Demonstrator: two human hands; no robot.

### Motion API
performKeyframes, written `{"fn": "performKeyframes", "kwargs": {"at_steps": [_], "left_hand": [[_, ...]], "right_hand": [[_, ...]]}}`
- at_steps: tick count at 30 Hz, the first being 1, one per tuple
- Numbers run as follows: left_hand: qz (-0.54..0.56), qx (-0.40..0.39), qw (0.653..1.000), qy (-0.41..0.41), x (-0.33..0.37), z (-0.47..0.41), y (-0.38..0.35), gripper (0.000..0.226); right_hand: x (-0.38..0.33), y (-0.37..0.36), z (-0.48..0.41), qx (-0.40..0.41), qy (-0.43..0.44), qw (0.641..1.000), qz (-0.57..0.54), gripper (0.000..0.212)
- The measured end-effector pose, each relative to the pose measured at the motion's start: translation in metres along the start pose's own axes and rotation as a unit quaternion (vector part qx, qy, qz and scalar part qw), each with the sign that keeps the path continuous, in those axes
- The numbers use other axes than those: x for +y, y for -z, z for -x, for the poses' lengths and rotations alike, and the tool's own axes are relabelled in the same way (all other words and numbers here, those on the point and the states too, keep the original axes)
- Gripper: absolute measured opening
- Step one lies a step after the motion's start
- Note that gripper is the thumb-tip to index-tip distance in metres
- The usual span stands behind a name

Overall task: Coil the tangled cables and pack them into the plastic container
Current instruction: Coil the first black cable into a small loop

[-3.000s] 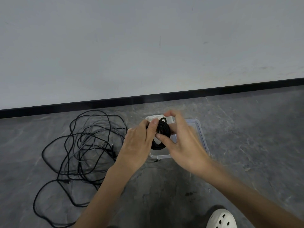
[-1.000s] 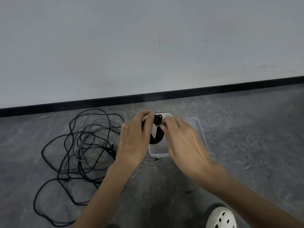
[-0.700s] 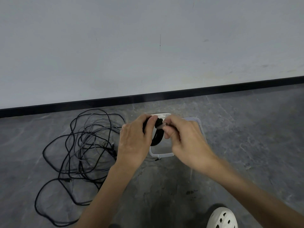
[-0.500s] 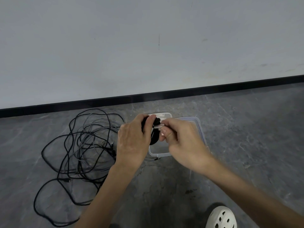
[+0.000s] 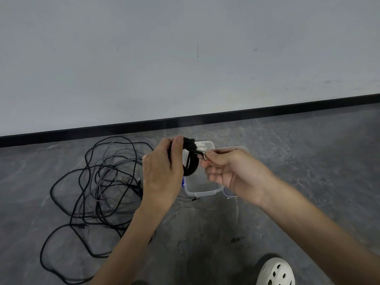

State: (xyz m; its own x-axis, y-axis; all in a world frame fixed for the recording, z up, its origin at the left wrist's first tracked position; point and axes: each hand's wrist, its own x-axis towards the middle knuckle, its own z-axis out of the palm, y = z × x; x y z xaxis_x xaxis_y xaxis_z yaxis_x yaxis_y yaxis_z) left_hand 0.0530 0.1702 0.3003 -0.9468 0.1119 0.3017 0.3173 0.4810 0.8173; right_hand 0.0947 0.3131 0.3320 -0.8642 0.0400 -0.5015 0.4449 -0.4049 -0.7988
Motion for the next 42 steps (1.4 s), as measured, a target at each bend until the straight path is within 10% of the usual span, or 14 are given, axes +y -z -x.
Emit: {"fn": "performKeyframes", "kwargs": {"at_steps": [6, 16, 28, 42], "left_hand": [[0.088, -0.033, 0.994, 0.058, 0.000, -0.005, 0.003, 0.051], [0.253, -0.069, 0.954, 0.148, -0.009, -0.001, 0.004, 0.054], [0.362, -0.057, 0.891, 0.267, 0.000, 0.005, -0.010, 0.050], [0.180, 0.013, 0.976, 0.121, -0.002, 0.005, -0.005, 0.040]], "right_hand": [[0.002, 0.006, -0.005, 0.068, 0.215, 0.923, 0.310, 0.021], [0.020, 0.007, -0.003, 0.112, 0.385, 0.815, 0.419, 0.015], [0.039, -0.006, -0.015, 0.150, 0.316, 0.912, 0.214, 0.021], [0.033, -0.018, 0.000, 0.034, 0.182, 0.977, 0.104, 0.020]]}}
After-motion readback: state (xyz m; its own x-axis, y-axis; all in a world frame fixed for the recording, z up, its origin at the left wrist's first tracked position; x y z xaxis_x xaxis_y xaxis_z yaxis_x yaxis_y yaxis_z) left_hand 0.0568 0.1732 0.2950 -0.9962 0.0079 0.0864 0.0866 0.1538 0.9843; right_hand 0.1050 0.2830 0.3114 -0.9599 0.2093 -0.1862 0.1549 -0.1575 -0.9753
